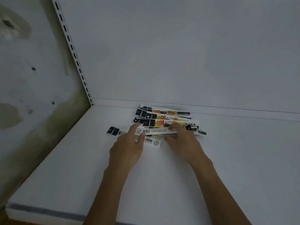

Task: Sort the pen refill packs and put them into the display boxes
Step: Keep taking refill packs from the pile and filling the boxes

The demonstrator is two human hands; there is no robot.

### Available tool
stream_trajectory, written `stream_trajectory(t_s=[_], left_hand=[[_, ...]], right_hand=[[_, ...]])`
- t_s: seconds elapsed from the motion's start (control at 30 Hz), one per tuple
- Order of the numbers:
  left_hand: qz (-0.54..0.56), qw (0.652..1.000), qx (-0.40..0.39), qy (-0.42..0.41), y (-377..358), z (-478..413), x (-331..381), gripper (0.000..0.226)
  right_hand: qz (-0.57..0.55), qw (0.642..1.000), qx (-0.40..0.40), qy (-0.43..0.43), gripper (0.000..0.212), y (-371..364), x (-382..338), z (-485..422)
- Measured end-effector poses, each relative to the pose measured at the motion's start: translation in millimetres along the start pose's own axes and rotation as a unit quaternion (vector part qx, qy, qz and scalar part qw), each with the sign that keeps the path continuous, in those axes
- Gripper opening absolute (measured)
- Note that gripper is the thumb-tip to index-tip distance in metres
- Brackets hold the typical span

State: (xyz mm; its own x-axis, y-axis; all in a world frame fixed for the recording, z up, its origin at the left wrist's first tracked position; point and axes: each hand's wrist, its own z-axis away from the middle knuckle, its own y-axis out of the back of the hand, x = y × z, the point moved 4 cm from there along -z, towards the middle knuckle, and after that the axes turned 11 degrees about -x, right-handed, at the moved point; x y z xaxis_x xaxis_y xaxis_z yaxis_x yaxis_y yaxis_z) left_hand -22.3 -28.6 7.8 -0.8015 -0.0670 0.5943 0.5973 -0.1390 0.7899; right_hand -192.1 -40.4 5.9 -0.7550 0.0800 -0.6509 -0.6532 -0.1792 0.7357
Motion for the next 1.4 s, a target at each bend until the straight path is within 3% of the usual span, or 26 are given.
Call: stream_trajectory(t_s=[0.13,0.27,0.33,0.4,0.47,0.53,0.63,0.73,0.93,1.13,1.2,1.3,1.4], left_hand=[[-0.086,0.996,-0.030,-0.001,3.6,-1.0,3.2,0.032],[-0.125,0.992,0.009,0.008,11.5,6.3,3.0,0.031],[-0.087,0.995,0.038,-0.001,14.3,7.5,1.4,0.024],[-0.015,0.999,0.045,-0.027,15.7,10.0,3.0,0.012],[0.046,0.997,0.043,-0.051,15.4,10.5,4.8,0.028],[0.081,0.993,0.041,-0.073,14.5,7.5,8.5,0.041],[0.088,0.988,0.046,-0.118,8.6,3.5,18.2,0.029],[0.105,0.986,0.047,-0.120,2.1,1.4,27.1,0.025],[-0.111,0.992,-0.022,-0.055,-17.3,-2.6,34.8,0.033],[-0.023,0.999,0.039,-0.019,-3.0,9.9,26.2,0.041],[-0.009,0.998,0.066,-0.015,4.9,14.2,19.4,0.034],[0.044,0.994,0.091,-0.045,12.4,22.0,9.4,0.014],[0.114,0.985,0.102,-0.085,19.0,30.7,12.8,0.024]], right_hand=[[-0.040,0.996,0.077,-0.017,0.041,6.1,2.2,7.8],[-0.079,0.986,0.148,-0.015,0.015,16.0,7.9,16.2],[-0.115,0.982,0.148,0.001,0.008,17.9,7.0,17.3],[-0.192,0.975,0.110,0.020,0.015,13.2,1.9,17.3],[-0.239,0.967,0.078,0.031,0.017,9.0,-4.1,17.7],[-0.242,0.965,0.100,0.030,0.017,13.4,-5.1,20.7],[-0.218,0.962,0.162,0.023,0.010,26.8,0.6,29.9],[-0.201,0.966,0.164,0.013,0.015,29.5,7.7,38.0],[-0.194,0.968,0.159,0.006,0.015,27.6,18.3,48.4],[-0.173,0.967,0.185,0.005,0.011,28.7,18.4,51.7],[-0.189,0.964,0.186,0.009,0.010,27.3,15.3,52.7],[-0.218,0.961,0.171,0.022,0.023,23.5,11.7,58.4],[-0.245,0.951,0.184,0.033,0.034,24.0,15.2,72.6]])
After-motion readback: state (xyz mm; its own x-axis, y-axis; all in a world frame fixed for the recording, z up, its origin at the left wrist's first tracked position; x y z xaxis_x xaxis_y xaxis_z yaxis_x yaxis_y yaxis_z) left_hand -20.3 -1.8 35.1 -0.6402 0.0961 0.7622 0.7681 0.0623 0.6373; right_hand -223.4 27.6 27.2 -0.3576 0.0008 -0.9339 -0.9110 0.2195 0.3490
